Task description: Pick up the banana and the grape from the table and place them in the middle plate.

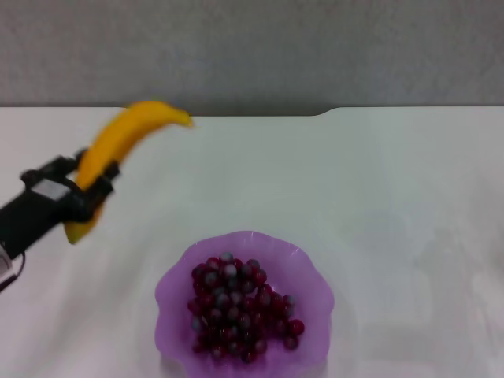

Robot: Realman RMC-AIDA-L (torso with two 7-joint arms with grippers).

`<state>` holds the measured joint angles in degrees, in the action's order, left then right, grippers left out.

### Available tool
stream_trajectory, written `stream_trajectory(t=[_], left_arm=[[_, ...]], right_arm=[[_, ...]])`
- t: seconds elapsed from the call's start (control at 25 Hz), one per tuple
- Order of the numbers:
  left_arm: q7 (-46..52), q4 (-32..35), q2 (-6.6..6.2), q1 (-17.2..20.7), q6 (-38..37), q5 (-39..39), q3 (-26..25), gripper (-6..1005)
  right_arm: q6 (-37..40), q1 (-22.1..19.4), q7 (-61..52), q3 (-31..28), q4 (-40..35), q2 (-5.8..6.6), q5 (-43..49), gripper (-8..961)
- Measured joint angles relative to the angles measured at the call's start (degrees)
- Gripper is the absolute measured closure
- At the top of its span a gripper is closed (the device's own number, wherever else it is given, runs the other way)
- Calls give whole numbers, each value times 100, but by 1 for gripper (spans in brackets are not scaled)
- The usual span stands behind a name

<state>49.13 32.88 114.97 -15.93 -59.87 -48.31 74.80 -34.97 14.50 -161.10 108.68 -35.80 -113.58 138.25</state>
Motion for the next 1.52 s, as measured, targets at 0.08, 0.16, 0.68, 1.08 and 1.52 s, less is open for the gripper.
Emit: stream_trajectory(t=[0.08, 0.16, 0.68, 1.08, 1.52], left_arm=[[77, 117, -26, 56, -361, -577, -17, 489], [90, 163, -19, 41, -611, -1107, -43, 488], [379, 173, 128, -367, -924, -2017, 665, 475], [288, -507, 181, -1062, -711, -2056, 1218, 466], [106, -840, 217, -1316, -161, -2019, 1236, 455]], right_arm=[[0, 0, -1, -8, 38, -4, 0, 955], [-1, 2, -3, -7, 50, -5, 0, 955], [21, 129, -5, 21, 88, -24, 0, 954], [8, 156, -2, -2, 144, -50, 0, 955], [1, 159, 0, 0, 144, -59, 0, 954]])
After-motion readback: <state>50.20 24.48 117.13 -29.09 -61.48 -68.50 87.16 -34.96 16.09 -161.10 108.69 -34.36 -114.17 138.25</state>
